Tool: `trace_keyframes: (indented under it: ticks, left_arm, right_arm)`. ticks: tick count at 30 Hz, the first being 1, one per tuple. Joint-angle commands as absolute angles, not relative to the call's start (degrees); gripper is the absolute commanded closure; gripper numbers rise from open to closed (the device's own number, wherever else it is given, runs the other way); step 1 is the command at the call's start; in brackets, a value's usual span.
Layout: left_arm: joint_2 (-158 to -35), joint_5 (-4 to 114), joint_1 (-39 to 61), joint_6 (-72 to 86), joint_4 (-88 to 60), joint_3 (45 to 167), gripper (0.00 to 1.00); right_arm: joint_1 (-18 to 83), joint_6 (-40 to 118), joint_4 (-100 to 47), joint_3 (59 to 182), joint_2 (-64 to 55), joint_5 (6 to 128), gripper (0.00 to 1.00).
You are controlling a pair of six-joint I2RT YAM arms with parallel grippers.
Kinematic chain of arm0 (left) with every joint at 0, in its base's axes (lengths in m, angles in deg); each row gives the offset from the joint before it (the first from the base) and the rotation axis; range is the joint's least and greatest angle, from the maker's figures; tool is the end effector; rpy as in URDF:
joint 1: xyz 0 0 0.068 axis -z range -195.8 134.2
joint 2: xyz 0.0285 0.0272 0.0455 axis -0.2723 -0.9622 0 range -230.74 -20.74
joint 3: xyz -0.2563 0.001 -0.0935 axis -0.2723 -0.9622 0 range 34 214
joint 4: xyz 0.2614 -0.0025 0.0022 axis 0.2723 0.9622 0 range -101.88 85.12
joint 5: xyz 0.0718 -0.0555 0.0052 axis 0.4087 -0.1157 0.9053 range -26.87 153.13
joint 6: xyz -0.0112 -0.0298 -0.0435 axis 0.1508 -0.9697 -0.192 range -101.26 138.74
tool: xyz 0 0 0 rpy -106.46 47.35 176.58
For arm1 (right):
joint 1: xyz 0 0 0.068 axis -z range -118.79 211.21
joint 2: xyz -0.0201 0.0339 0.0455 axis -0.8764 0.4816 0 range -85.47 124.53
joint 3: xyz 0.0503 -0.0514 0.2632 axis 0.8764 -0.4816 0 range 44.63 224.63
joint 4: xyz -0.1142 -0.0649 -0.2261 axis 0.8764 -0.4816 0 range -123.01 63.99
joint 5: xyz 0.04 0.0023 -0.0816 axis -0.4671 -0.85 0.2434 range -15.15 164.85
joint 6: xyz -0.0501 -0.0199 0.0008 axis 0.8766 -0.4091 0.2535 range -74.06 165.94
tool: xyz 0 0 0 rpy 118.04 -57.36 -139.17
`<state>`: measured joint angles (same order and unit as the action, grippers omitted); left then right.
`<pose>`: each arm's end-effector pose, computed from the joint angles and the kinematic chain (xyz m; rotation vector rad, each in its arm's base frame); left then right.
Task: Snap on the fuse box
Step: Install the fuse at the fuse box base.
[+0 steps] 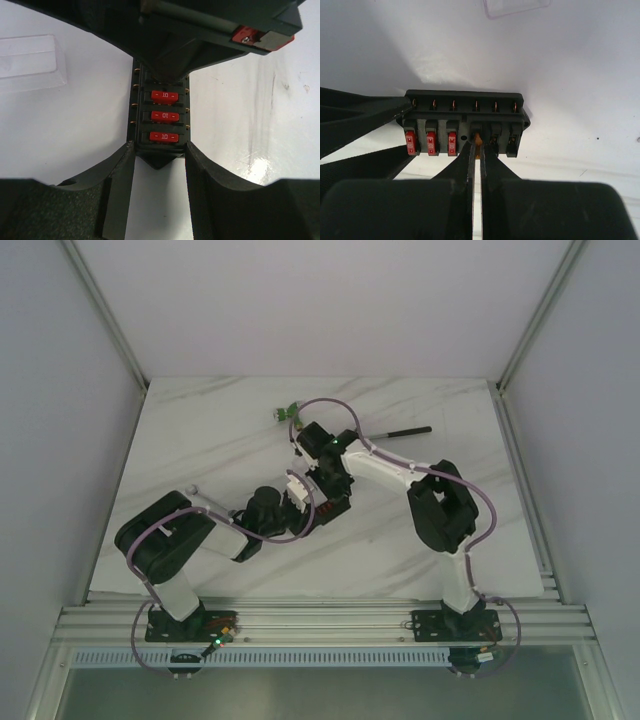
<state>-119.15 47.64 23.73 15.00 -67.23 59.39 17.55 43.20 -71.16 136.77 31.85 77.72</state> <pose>0.2182 -0.1923 0.1250 0.7762 1.7792 -0.7649 0.3090 0.2923 0.1951 -0.9685 2.6312 0.1268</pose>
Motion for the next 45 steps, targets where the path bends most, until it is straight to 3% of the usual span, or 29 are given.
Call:
trace_keyframes:
  ticks: [1, 21, 34, 45]
  left_arm:
    - [-119.9, 45.1, 23.8, 15.3, -64.5, 59.8, 0.73]
    - [-119.4, 42.7, 25.0, 16.8, -62.6, 60.6, 0.74]
    - [-116.2, 38.5, 26.6, 16.8, -59.4, 60.0, 0.74]
    - [-117.4, 41.9, 26.7, 16.4, -60.6, 59.8, 0.72]
  right_arm:
    - [17.2, 44.7, -68.7, 137.0, 39.6, 78.6, 1.0]
    - [16.0, 46.8, -68.2, 140.6, 50.7, 78.1, 1.0]
    - [14.8, 43.6, -79.2, 130.1, 35.7, 76.8, 1.0]
    - [14.9, 46.4, -76.8, 138.8, 48.2, 76.2, 1.0]
